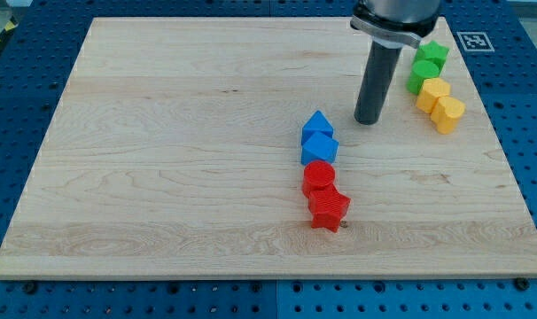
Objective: Move your arm diagonally to the triangle
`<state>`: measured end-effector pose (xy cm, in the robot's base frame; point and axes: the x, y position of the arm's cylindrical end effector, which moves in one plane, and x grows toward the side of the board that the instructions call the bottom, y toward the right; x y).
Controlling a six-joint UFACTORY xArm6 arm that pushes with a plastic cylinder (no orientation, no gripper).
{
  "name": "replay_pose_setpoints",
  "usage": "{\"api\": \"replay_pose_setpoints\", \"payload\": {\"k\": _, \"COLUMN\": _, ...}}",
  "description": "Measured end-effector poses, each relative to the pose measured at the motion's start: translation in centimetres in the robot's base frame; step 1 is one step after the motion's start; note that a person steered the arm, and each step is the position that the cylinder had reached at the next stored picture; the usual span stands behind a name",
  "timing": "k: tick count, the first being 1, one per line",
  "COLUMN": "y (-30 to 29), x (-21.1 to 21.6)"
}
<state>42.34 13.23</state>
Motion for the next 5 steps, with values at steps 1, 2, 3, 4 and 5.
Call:
{"api": "replay_pose_setpoints", "payload": {"k": 1, "y": 2.5, "x": 1.5}}
{"api": "replay_pose_setpoints", "payload": {"k": 2, "y": 5.7, "x": 3.4}}
{"api": "replay_pose_setpoints", "payload": {"k": 3, "y": 5.8, "x": 3.4}}
{"api": "replay_pose_setpoints", "payload": {"k": 4, "y": 5.8, "x": 3.5}}
{"api": "replay_pose_setpoints", "payload": {"k": 5, "y": 6.8, "x": 4.8}}
